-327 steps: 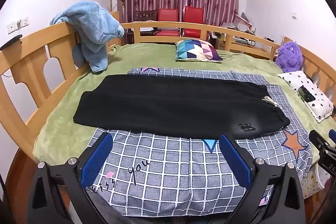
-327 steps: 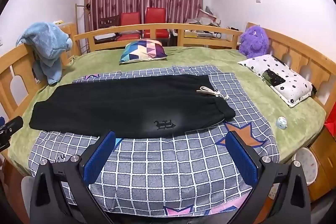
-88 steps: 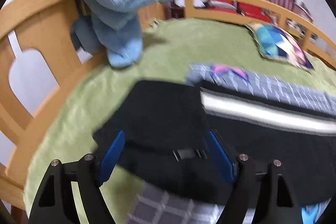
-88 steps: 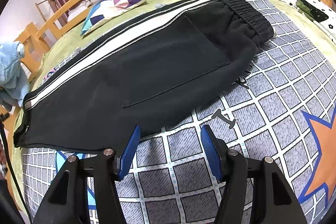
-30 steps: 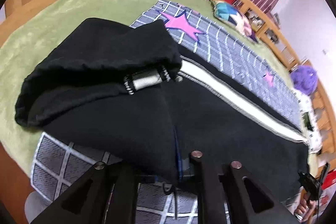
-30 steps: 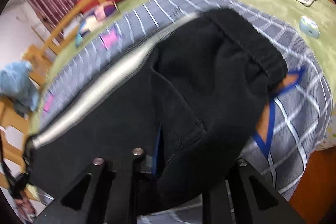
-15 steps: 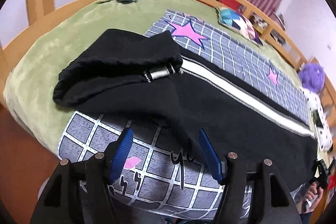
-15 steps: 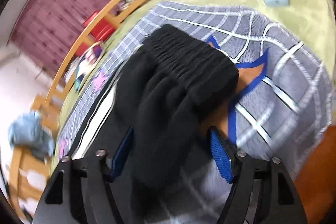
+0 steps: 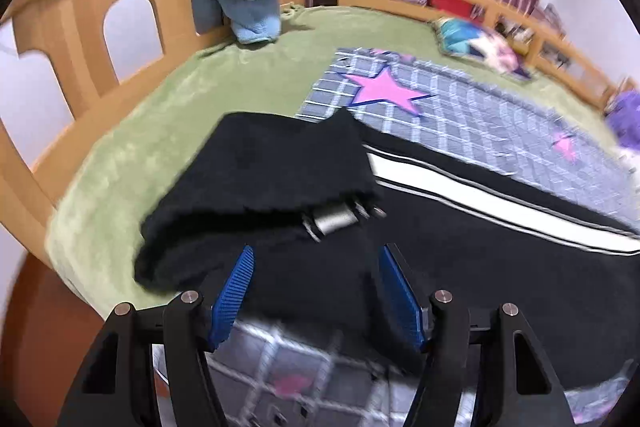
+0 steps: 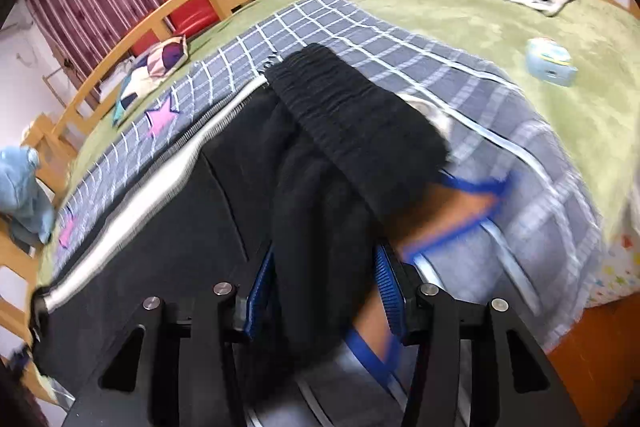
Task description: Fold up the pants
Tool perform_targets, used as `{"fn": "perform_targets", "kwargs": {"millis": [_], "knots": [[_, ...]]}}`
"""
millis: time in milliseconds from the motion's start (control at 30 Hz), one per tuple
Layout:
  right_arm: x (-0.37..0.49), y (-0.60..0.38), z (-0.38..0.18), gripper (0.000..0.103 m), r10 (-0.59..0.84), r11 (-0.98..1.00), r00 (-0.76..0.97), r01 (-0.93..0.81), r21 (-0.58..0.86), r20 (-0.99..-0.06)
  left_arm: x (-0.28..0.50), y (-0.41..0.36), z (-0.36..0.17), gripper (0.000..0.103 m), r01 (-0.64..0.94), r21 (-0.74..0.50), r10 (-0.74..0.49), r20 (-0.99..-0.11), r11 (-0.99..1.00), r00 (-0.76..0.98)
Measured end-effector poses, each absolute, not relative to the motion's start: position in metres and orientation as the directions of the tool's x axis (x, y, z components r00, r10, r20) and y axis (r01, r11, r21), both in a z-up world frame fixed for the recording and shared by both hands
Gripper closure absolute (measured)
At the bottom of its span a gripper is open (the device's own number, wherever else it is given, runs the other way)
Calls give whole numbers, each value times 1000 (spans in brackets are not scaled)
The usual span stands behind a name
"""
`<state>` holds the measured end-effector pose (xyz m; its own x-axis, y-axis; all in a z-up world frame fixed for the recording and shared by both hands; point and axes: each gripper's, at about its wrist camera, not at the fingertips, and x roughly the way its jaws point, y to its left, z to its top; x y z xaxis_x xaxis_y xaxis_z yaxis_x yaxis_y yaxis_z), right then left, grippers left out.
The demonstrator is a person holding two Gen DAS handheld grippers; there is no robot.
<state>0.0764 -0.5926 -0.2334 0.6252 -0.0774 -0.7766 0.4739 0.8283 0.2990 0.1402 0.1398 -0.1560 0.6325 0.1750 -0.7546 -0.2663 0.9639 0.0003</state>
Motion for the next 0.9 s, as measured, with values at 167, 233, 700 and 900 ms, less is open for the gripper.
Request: {"fn": "perform_targets", "kwargs": {"millis": [167,233,700,900], "knots": [[38,-574,-211,50,-109,831,618,486,269,-779,174,128,-160,37,-190,49,164,-738,981,654],[32,-561,-201,49,-119,835,620,485,260,-775,186,122,-170,37,-164,86,172,-754,983,634],[41,-453,-200,45,-98,853,585,465,235,-805,236,221,-164,81,-235,-93,87,-749,968,657],[61,-418,-199,45,-90,893,570,409,187,-817,268,266,-138,66,-350,-98,152,-770,932,620]]}}
